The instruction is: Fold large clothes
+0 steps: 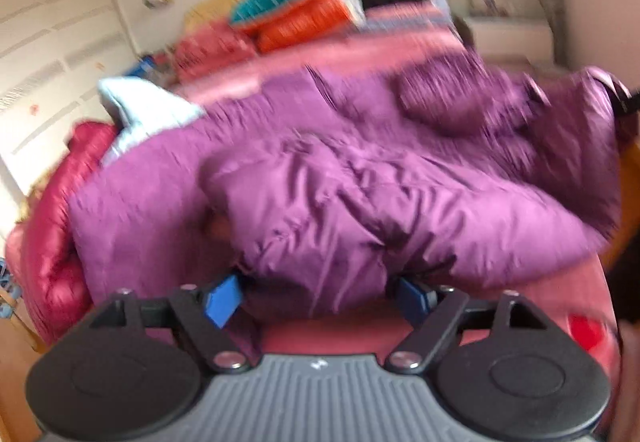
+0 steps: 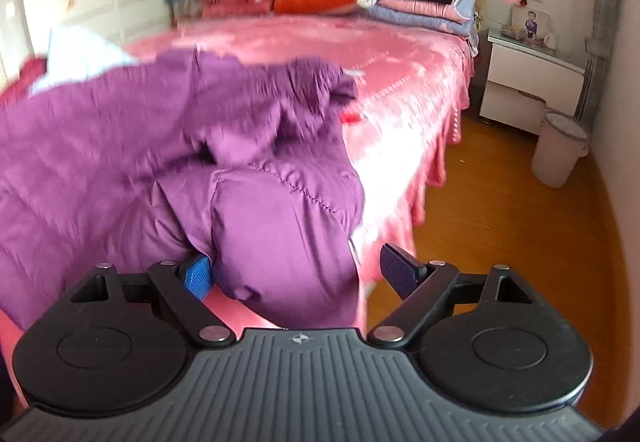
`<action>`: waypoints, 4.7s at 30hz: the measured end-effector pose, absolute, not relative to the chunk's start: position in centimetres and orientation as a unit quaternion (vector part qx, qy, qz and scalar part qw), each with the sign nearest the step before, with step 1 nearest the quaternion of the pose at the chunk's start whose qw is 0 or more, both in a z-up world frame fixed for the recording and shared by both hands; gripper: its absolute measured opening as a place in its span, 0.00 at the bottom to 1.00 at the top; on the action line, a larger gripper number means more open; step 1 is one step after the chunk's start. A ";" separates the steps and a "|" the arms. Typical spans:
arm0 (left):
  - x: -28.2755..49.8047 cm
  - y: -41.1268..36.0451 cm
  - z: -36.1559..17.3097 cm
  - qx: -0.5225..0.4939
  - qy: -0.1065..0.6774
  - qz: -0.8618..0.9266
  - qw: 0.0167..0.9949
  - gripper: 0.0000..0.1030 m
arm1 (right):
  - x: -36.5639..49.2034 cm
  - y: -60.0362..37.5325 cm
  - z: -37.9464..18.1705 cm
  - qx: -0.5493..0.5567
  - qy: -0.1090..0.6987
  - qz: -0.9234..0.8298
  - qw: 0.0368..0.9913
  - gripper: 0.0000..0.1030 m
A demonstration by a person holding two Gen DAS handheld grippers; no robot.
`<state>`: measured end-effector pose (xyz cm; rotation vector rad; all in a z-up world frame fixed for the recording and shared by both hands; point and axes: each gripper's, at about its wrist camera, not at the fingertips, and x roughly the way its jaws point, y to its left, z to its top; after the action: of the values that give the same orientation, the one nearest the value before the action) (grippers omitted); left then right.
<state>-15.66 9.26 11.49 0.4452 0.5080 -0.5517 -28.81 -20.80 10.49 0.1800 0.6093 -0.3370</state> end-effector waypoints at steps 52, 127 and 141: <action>-9.3 13.8 18.8 -0.127 0.269 -0.223 0.928 0.07 | -28.7 -21.7 12.6 0.177 0.283 -0.159 0.929 0.28; -16.8 8.4 18.1 0.066 0.271 -0.265 0.923 0.76 | -23.7 -17.0 1.4 0.227 0.482 -0.005 0.846 1.00; -21.1 3.7 34.9 -0.082 0.191 -0.367 0.907 0.86 | -27.4 -23.6 2.8 0.348 0.340 -0.055 0.872 1.00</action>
<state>-21.08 3.75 34.87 -0.1690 0.3936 -0.7577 -27.42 -23.57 2.80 0.7264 0.7115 -0.1147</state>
